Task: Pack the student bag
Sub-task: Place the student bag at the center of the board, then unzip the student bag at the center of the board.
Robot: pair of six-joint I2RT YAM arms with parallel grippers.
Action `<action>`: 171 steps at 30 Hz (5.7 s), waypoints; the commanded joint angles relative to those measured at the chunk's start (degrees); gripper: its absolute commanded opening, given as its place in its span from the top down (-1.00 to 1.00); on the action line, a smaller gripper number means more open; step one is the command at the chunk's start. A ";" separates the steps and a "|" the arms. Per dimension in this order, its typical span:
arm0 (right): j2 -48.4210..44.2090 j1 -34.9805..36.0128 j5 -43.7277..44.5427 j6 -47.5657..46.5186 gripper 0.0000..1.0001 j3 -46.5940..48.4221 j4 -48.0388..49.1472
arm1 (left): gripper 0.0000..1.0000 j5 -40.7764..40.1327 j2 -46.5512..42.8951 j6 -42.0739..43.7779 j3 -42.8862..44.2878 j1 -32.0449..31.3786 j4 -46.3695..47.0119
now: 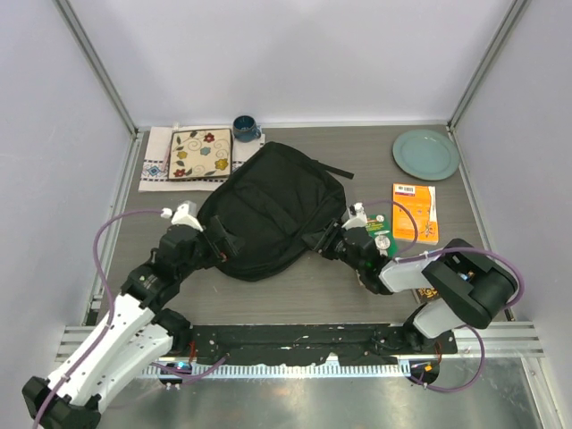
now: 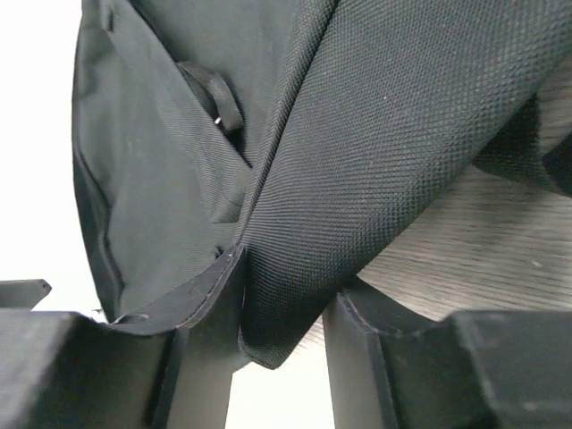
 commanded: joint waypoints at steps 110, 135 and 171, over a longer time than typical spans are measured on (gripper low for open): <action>-37.22 8.42 3.24 8.17 -0.83 11.25 -65.24 | 1.00 -15.96 17.05 -21.92 -0.97 -28.62 4.97; -7.96 16.86 -0.64 39.46 -0.79 10.61 -27.97 | 1.00 -11.40 14.15 -18.75 -3.88 -28.71 8.14; -14.01 12.29 21.24 -15.46 1.00 26.00 -57.48 | 1.00 -16.94 -0.80 -19.20 -2.29 -28.62 -14.19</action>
